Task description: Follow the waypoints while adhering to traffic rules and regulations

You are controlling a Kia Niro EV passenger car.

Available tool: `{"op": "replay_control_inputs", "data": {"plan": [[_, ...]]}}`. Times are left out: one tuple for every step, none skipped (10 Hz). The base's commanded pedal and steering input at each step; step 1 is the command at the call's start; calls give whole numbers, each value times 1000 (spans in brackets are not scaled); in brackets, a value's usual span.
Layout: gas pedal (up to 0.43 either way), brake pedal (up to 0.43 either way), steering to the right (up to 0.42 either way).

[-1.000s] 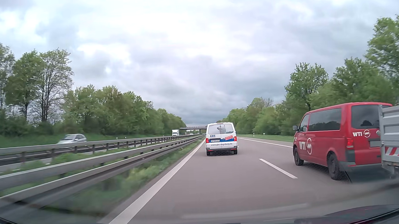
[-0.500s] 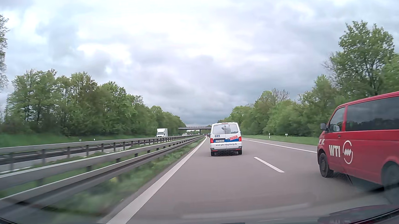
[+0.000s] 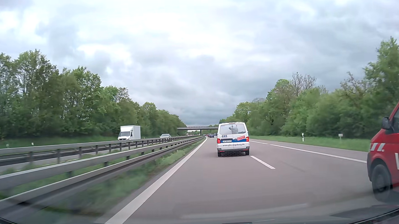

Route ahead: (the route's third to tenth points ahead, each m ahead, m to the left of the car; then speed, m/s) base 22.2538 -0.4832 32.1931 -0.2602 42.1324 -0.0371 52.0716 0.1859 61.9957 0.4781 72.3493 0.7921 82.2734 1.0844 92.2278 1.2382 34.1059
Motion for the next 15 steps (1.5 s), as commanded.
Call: {"op": "replay_control_inputs", "data": {"plan": [[630, 12, -3], [630, 12, -3], [630, 12, -3], [630, 12, -3], [630, 12, -3], [642, 12, -3], [642, 12, -3], [642, 6, -3], [650, 12, -3], [650, 12, -3], [650, 12, -3], [650, 12, -3], [650, 12, -3], [650, 12, -3], [650, 12, -3]]}}
